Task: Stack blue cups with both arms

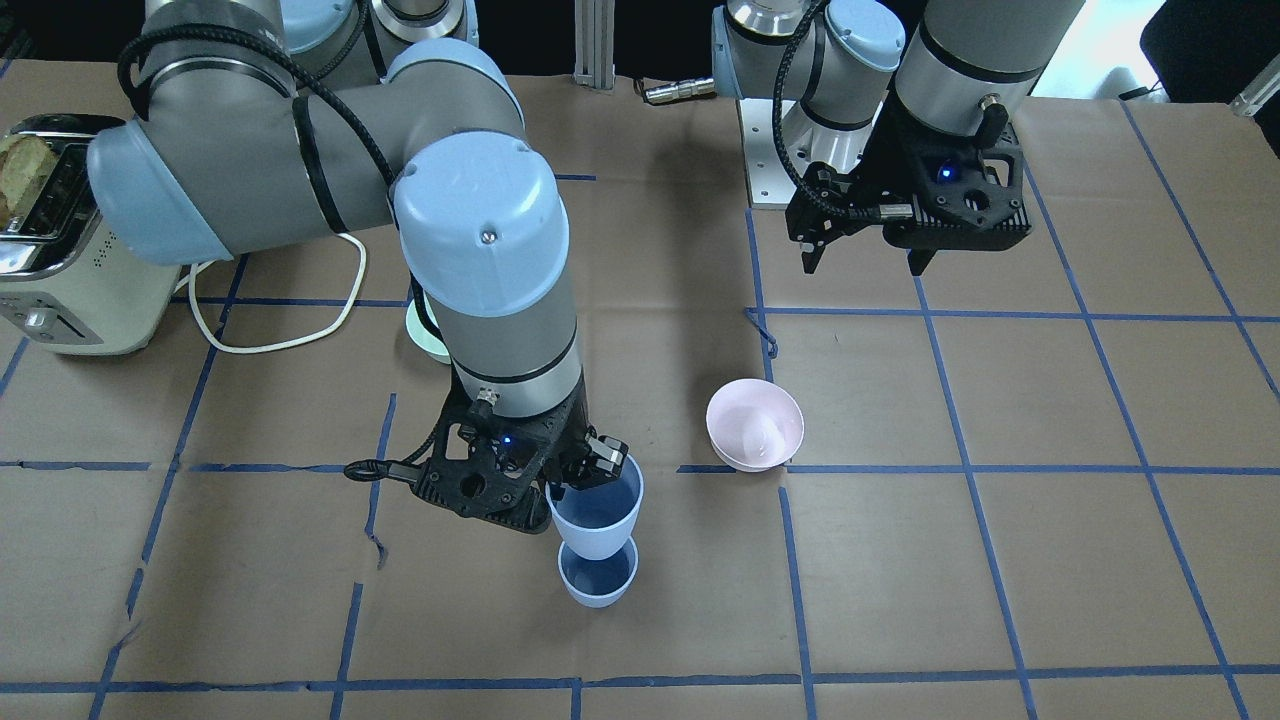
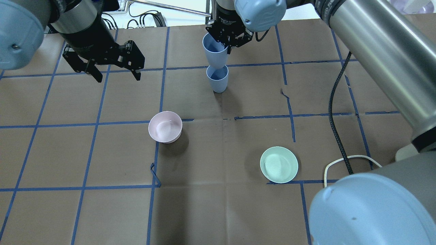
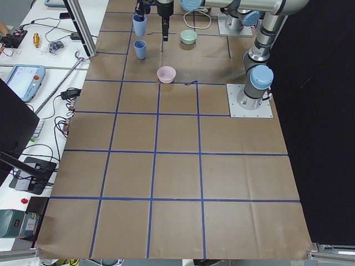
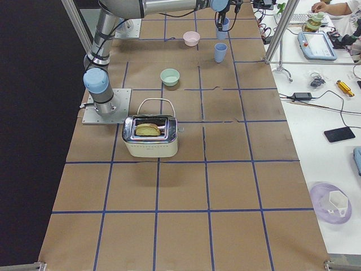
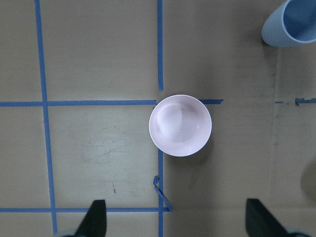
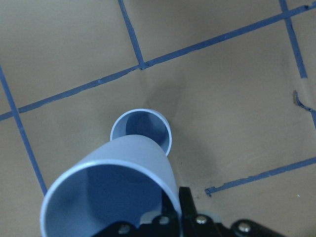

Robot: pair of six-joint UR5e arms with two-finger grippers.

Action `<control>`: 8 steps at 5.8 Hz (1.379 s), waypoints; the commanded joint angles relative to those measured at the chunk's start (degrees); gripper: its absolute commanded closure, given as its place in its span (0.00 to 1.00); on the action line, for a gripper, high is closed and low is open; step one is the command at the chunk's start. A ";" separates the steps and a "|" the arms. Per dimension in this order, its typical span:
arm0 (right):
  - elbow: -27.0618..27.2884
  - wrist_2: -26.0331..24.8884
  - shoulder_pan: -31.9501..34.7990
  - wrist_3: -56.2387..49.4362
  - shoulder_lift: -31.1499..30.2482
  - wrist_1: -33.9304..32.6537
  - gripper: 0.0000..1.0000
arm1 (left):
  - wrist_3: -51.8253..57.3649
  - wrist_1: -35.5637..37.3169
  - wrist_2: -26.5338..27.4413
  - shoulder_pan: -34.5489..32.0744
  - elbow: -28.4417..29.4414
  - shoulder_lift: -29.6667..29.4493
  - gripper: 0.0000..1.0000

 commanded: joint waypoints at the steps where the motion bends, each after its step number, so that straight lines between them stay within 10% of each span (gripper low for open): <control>1: 0.12 -0.21 0.11 0.03 2.71 -2.31 0.94 | 0.36 0.19 0.06 0.15 0.20 0.71 0.00; 5: 1.97 -0.12 0.11 -0.50 4.91 -4.59 0.93 | 0.10 0.54 0.06 0.15 0.38 0.19 0.00; 6: 2.23 -0.12 0.11 -0.41 5.44 -5.57 0.79 | 0.18 0.54 0.06 0.15 0.38 0.27 0.00; 7: 1.89 -0.12 0.02 -1.02 5.62 -5.66 0.01 | 0.19 0.54 0.06 0.15 0.29 0.36 0.00; 8: 1.27 0.14 -0.59 -1.02 4.92 -5.49 0.00 | 0.19 0.54 0.06 0.15 0.29 0.36 0.00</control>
